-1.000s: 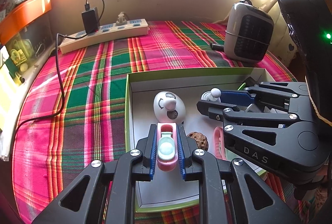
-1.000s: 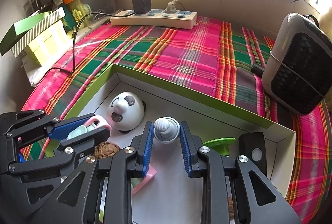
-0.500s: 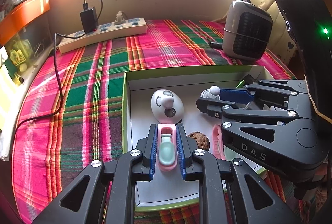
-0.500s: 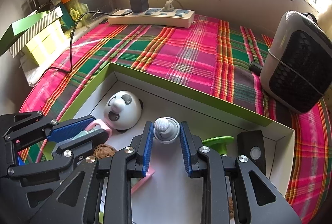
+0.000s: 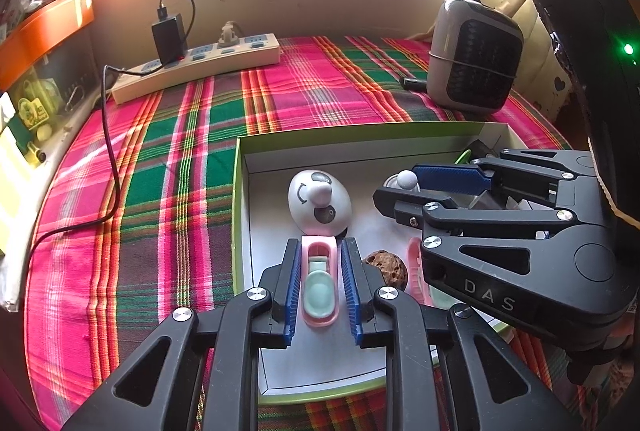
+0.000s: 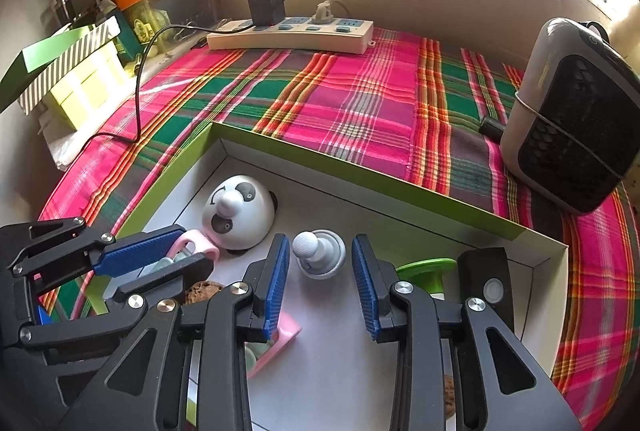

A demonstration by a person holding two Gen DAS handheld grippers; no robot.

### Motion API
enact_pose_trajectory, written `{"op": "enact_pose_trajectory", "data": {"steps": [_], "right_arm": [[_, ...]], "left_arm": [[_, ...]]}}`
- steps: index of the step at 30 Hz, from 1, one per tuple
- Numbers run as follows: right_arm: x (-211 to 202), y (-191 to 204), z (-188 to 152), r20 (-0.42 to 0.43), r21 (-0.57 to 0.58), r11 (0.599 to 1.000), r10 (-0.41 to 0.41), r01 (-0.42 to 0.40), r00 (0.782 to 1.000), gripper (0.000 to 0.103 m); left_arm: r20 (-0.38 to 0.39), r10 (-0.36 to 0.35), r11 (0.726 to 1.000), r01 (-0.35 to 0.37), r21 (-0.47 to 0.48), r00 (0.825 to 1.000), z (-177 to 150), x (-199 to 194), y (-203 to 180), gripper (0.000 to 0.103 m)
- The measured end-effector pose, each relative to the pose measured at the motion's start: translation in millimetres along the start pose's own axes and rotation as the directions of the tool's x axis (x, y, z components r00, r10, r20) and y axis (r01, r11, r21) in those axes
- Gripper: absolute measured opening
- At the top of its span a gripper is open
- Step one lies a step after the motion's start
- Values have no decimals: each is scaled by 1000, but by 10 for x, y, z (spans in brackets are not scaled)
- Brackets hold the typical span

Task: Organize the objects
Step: 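Lower the held knob and pink holder into the box interior, then open the right tool to release the knob while the left tool releases the pink holder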

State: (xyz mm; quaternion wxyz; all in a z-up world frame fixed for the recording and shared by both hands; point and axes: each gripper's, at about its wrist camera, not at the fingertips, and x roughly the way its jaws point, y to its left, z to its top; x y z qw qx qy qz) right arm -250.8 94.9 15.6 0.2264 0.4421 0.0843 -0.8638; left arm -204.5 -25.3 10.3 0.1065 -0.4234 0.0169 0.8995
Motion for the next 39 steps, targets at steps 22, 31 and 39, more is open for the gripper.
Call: {"op": "enact_pose_trajectory", "data": {"steps": [22,31,39], "right_arm": [[-203,4,-70,43,22,1000,-23,22,999,39],[-400,34,-165,82,30,999,-29,27,996,39],[-601,74,-262,118,39,999,-31,27,993,39]], "left_arm": [[25,21,1000,-21,-9,999,-70,-211,-14,29],[50,37,999,-37,-16,998,-148,-383,-6,30],[72,42,999,-40,-27,997,-232,-546,-8,30]]}}
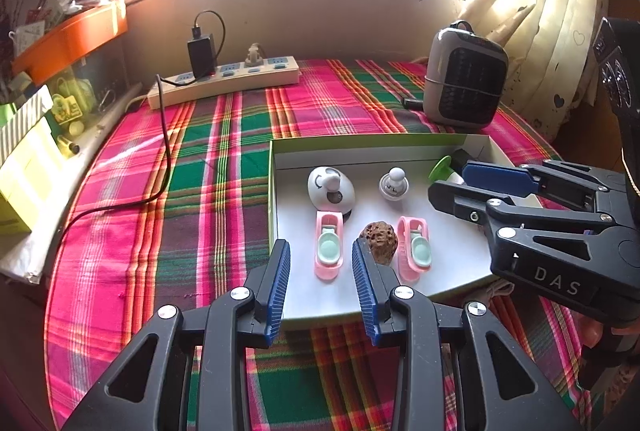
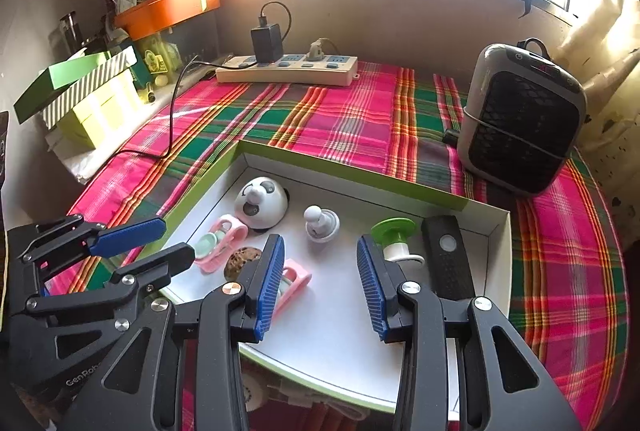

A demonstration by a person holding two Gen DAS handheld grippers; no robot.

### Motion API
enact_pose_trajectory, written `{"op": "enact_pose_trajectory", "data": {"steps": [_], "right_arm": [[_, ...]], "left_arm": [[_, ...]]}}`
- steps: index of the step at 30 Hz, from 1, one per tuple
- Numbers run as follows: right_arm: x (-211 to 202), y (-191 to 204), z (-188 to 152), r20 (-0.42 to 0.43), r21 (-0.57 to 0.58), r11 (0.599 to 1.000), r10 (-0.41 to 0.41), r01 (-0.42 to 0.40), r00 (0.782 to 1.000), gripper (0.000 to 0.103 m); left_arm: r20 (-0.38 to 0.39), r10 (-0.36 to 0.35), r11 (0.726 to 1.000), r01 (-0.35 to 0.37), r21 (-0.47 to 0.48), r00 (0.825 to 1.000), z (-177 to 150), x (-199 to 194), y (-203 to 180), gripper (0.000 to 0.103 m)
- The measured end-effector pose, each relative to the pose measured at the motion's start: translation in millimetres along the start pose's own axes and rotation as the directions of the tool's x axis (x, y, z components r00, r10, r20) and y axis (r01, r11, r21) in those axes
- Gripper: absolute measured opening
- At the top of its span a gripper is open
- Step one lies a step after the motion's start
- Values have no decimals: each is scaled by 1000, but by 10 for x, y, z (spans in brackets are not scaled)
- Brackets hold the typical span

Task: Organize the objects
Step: 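Open the right tool to release the knob while the left tool releases the pink holder, then withdraw both open tools from the box toward the white jar and cable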

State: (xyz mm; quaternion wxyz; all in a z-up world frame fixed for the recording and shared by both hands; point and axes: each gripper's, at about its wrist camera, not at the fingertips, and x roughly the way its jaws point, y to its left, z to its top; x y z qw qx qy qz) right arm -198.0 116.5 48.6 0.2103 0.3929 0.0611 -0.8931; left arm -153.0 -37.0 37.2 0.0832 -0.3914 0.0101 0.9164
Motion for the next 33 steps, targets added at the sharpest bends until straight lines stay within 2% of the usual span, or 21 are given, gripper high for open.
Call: {"op": "enact_pose_trajectory", "data": {"steps": [13,16,21,26,33], "right_arm": [[-338,-44,-251,44,8,999,-41,41,998,40],[-405,-61,-320,48,19,999,-44,43,998,40],[-498,-90,-426,55,22,998,-56,55,997,40],[-576,-145,-539,56,33,997,-66,64,996,41],[-628,-216,-658,50,41,997,-72,70,996,44]], "left_arm": [[19,-33,999,33,-26,999,-177,-222,-23,31],[23,-35,999,35,-6,999,-224,-267,-82,31],[2,-77,997,77,1,997,-303,-268,-161,33],[-21,-152,988,152,-10,988,-346,-241,-244,38],[-62,-197,980,199,18,978,-393,-165,-439,39]]}}
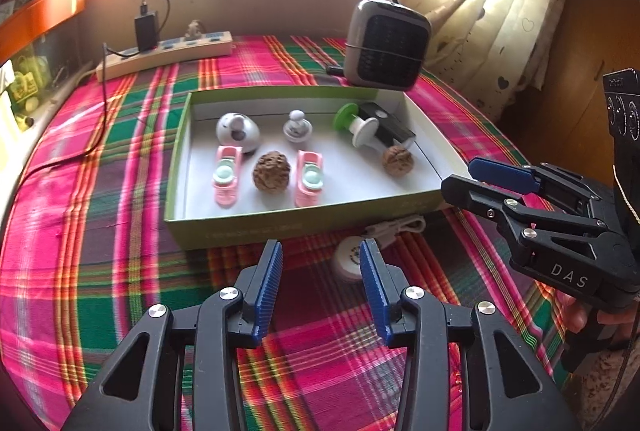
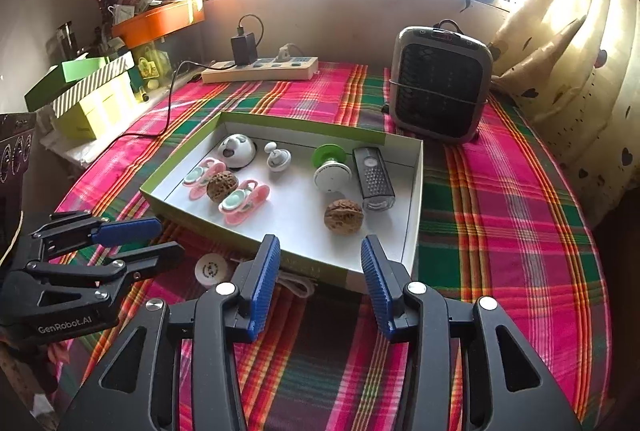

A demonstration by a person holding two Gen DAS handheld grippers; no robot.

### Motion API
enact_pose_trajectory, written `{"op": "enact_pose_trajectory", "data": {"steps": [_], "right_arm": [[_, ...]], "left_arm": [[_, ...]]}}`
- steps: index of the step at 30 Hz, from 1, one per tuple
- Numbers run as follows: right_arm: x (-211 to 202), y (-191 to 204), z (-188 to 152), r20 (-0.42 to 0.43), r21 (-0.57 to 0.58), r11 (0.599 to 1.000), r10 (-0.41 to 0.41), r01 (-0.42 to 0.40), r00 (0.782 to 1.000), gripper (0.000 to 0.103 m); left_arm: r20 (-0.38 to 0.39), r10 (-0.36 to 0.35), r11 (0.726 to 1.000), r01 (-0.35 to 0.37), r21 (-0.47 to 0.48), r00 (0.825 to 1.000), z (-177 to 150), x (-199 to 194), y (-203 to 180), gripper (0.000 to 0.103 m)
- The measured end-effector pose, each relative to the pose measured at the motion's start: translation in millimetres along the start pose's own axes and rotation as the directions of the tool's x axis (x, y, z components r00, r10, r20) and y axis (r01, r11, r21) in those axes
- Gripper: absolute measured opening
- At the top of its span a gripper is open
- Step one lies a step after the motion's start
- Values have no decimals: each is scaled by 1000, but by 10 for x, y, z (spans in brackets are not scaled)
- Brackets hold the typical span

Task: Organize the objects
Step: 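Withdraw both open tools from the box toward the white jar and cable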

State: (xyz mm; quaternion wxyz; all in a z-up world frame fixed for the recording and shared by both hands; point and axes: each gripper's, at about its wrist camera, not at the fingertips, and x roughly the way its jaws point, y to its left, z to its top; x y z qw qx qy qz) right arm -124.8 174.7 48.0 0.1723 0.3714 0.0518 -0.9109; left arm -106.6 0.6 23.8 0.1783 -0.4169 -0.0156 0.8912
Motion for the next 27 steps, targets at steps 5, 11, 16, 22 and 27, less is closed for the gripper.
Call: {"op": "enact_pose_trajectory", "data": {"steps": [5,11,16,22,27], "right_arm": [[-12,-81,-93,-13,12,1000,-3,3,1000,45],[18,-144,-167,-36,16,1000,5,-4,999,45],[90,-172,-213,-62,20,999,37,-35,997,45],[206,-137,-237,-101,1,997,79,-79,992,45],[278,-101,-248,-121,-9,994,105,-107,987,45]], "left_arm": [[-27,9,1000,-9,25,1000,-13,89,-98,39],[-52,13,999,-11,45,999,-22,184,-178,39],[-69,30,999,-27,41,997,-33,258,-186,39],[-72,30,999,-28,28,997,-26,279,-169,39],[-71,34,999,-33,20,997,-22,289,-152,39]]}}
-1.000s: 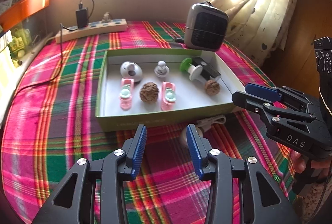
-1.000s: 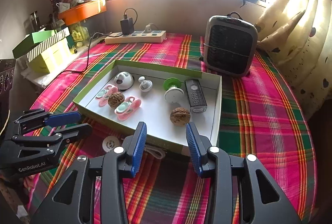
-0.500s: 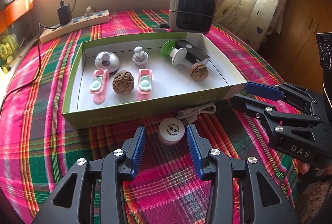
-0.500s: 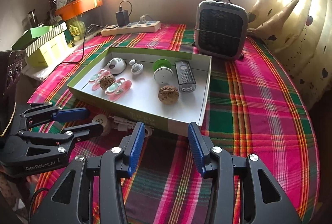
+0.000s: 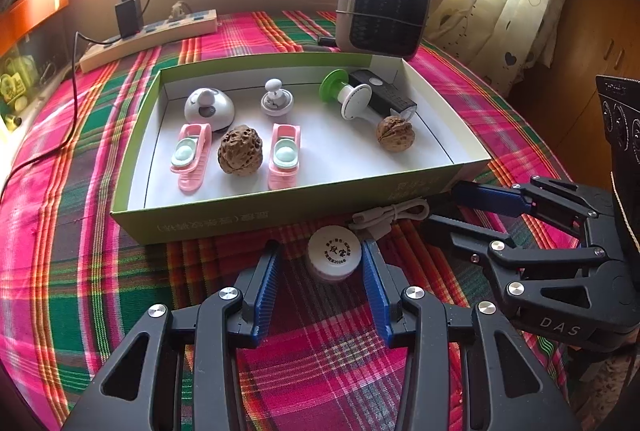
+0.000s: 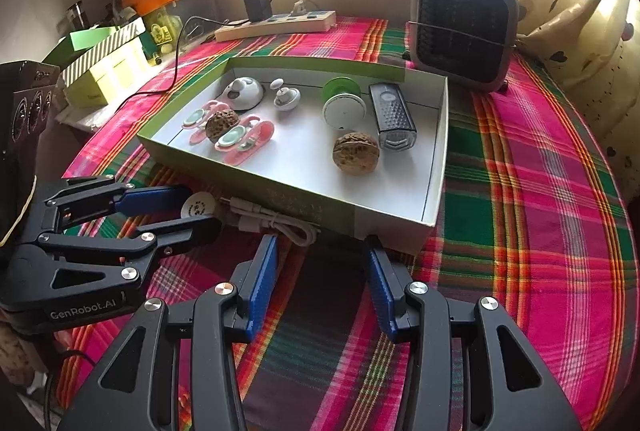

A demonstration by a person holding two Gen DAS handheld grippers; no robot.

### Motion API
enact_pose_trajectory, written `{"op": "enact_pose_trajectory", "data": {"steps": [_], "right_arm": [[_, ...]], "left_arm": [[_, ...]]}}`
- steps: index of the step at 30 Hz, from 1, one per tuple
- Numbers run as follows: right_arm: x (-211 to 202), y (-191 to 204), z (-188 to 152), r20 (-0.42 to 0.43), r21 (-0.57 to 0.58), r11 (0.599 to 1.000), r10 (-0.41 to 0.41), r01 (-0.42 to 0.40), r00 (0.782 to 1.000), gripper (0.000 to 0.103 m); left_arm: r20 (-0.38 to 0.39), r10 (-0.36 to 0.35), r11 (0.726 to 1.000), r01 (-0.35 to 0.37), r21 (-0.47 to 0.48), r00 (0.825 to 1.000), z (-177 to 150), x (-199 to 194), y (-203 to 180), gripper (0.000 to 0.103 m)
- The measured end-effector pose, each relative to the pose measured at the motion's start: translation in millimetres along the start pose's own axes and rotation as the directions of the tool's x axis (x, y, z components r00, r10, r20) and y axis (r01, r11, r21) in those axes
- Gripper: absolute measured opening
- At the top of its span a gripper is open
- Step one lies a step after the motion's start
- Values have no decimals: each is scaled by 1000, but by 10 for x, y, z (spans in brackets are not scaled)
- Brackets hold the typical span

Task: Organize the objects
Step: 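Withdraw both open tools from the box toward the white jar and cable, then lower the left tool around the white jar while the right tool approaches the white cable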

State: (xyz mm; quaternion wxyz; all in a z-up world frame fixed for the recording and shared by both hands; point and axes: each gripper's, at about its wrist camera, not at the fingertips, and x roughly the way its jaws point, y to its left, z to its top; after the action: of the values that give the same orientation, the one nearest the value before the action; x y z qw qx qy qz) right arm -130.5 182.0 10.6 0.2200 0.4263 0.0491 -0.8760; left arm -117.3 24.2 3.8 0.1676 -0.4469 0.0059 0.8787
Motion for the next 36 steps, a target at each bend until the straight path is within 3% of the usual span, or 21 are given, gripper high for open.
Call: {"op": "enact_pose_trajectory", "data": {"steps": [21,29,36], "right_arm": [[113,230,37,-29,-71,993,88,-90,996,45],[94,382,-12,-63,-126,975,175,-182,983,45],[112,350,48,-38,-117,985,125,-129,991,45]], "left_arm": [[10,53,997,-52,-53,999,-63,-92,275,38],[14,58,996,-57,-68,998,-94,-118,350,38],[18,56,996,-55,-74,998,-105,-117,368,38]]}}
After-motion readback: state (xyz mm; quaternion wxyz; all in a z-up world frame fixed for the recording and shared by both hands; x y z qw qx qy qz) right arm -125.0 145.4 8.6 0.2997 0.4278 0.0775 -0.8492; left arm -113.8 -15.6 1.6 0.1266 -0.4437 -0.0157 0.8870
